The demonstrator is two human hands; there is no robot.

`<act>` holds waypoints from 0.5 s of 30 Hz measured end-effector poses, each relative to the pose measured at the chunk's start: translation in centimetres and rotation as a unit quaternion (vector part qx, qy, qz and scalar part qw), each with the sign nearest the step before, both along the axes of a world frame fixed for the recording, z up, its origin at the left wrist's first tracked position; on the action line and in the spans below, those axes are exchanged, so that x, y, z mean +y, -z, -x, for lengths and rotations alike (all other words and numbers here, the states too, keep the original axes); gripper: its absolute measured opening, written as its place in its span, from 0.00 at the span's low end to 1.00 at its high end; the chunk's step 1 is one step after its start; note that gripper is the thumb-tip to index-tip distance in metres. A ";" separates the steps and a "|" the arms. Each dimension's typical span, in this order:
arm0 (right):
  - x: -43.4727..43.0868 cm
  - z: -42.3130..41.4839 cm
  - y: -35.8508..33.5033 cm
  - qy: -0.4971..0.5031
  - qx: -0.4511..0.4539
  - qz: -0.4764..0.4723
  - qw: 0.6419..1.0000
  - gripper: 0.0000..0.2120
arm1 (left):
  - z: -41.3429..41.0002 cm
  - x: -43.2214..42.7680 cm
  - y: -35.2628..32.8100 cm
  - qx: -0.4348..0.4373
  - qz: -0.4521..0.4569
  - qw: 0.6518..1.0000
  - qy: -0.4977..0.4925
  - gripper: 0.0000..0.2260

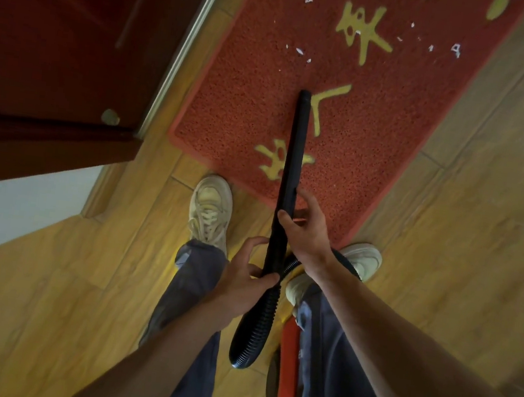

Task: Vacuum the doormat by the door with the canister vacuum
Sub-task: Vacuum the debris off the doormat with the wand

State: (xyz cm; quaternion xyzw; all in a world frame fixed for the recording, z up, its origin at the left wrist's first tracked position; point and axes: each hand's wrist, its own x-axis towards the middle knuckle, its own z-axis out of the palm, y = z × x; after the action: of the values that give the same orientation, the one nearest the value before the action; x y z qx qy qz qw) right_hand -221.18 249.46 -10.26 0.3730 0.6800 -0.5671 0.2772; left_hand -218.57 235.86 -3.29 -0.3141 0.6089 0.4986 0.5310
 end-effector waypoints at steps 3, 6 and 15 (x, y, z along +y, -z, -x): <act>-0.3 0.0 -0.1 -0.004 0.002 -0.003 1.000 0.24 | -0.1 -0.1 0.1 0.001 0.002 1.000 -0.005 0.24; -0.4 0.3 -0.2 -0.008 0.007 -0.010 1.000 0.25 | -0.1 -0.2 0.1 0.000 0.000 1.000 -0.012 0.24; -1.4 1.7 0.0 -0.026 0.012 -0.009 1.000 0.26 | 0.7 -0.9 0.2 0.004 0.005 0.999 -0.039 0.24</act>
State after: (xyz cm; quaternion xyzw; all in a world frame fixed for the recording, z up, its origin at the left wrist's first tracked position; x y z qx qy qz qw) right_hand -222.93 248.05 -10.26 0.3506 0.6980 -0.5579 0.2804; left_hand -219.23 234.92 -3.53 -0.3382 0.6005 0.5174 0.5072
